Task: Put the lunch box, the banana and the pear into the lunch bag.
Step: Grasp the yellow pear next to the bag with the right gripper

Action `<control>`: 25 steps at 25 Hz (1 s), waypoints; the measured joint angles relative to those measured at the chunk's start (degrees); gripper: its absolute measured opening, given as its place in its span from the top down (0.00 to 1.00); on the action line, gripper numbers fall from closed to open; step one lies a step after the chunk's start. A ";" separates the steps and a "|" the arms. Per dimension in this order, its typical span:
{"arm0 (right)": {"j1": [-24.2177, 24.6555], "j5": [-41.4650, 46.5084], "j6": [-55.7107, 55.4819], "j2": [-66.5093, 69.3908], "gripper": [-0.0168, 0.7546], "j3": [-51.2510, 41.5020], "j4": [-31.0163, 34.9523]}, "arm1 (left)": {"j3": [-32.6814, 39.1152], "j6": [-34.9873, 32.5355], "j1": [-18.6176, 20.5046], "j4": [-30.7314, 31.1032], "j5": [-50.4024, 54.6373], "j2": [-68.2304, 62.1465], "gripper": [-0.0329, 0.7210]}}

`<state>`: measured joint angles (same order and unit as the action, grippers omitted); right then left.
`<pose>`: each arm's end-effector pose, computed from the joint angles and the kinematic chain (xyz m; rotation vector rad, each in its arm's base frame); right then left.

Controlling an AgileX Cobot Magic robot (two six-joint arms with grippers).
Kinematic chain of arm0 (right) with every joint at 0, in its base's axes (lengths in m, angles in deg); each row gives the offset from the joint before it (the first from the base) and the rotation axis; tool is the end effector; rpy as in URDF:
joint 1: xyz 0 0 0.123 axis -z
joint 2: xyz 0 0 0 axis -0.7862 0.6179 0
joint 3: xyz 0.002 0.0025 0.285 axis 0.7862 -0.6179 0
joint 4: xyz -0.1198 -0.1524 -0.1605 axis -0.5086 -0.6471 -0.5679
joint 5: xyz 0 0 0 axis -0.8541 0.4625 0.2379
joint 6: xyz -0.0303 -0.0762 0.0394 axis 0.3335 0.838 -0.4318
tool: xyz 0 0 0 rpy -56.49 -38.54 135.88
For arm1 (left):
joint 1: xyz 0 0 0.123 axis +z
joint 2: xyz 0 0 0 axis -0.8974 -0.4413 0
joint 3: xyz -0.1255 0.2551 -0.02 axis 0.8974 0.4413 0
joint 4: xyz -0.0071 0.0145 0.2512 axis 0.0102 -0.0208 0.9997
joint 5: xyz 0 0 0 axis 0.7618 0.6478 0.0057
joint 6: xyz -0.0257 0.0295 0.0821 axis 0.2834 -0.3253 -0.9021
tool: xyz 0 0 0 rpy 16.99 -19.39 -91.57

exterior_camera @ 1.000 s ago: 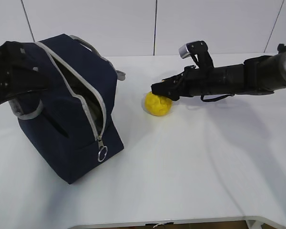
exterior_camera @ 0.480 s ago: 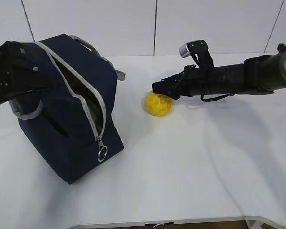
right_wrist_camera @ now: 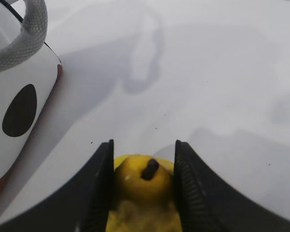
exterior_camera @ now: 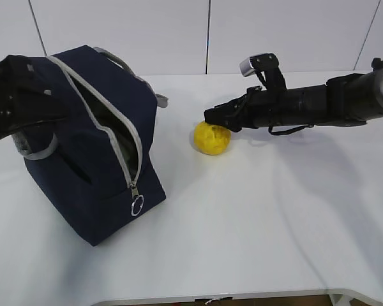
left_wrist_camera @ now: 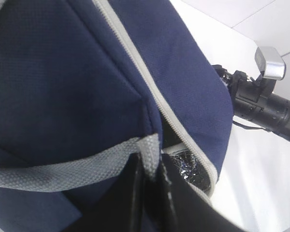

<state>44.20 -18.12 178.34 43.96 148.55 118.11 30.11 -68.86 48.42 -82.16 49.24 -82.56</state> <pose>0.4495 0.1229 0.1455 -0.7640 1.8716 0.7408 0.2352 -0.0982 0.2743 -0.1894 2.2350 -0.8984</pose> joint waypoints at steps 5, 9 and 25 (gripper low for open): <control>0.00 0.00 0.00 0.00 0.57 0.00 0.00 | 0.00 0.00 0.00 0.00 0.00 0.00 0.95; 0.00 0.00 0.00 0.00 0.57 0.00 0.00 | 0.00 0.00 0.00 0.00 0.31 0.00 0.95; 0.00 0.00 0.00 0.00 0.57 0.00 0.00 | 0.00 0.00 0.00 0.00 0.44 0.00 0.95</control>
<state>44.20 -18.12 178.34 43.96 148.55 118.11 30.11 -68.86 48.42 -82.16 49.68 -82.56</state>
